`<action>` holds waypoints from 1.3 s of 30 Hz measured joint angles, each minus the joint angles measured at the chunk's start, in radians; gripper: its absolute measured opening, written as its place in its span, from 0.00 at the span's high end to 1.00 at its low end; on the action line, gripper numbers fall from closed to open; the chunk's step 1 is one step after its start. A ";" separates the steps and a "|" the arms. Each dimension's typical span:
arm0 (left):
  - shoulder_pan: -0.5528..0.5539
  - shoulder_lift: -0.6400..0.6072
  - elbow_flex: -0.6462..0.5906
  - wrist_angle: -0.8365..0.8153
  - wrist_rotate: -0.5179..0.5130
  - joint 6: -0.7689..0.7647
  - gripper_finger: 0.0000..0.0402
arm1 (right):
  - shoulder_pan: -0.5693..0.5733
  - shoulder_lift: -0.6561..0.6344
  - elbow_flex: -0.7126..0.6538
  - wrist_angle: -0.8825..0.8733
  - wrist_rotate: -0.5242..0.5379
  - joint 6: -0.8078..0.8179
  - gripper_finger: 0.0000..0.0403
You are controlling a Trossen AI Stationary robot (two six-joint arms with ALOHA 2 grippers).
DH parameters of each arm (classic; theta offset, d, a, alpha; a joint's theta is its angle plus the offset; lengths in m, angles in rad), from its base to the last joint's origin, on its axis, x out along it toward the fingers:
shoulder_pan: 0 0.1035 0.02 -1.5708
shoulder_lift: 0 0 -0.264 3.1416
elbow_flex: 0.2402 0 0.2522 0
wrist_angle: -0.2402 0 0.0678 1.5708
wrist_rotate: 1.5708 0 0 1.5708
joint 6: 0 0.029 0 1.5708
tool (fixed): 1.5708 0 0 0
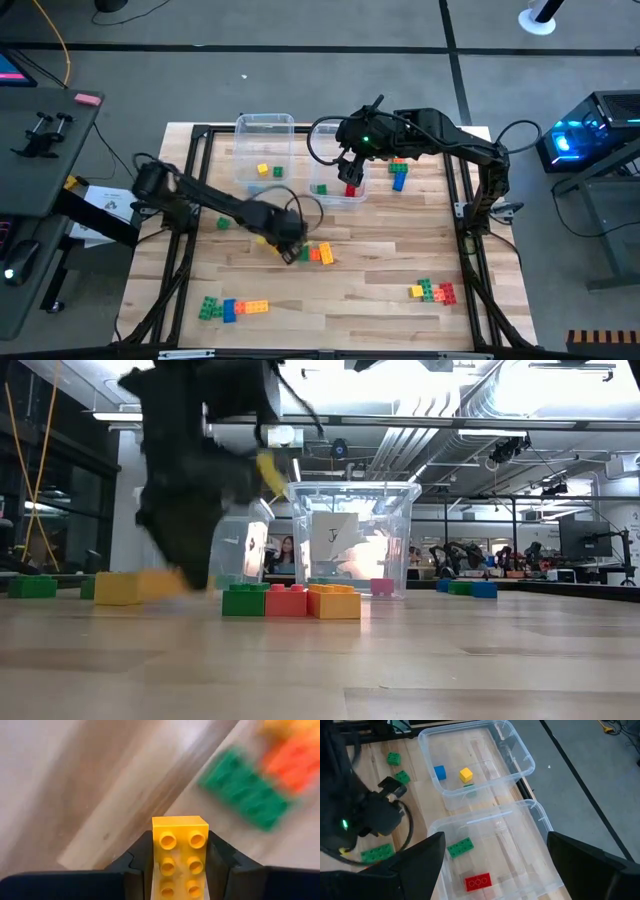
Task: Sort blocks by size
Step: Put the yellow big game piece into the right transparent bin, then put the green small game piece into the left transparent bin
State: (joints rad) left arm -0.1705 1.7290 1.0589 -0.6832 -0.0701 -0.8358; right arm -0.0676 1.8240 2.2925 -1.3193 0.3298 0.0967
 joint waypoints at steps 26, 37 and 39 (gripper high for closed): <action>0.345 -0.183 0.128 0.605 -0.046 0.459 0.77 | 0.011 -0.119 0.001 0.193 0.163 0.065 0.14; 0.365 -0.183 0.127 0.644 0.071 0.525 0.32 | 0.018 -0.135 0.001 0.187 0.176 0.106 0.14; 0.371 -0.236 0.127 0.572 0.109 0.508 0.29 | 0.015 -0.133 0.001 0.187 0.176 0.106 0.14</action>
State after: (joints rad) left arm 0.2000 1.4929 1.1854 -0.1115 0.0384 -0.3276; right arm -0.0530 1.6907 2.2936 -1.1328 0.5056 0.2024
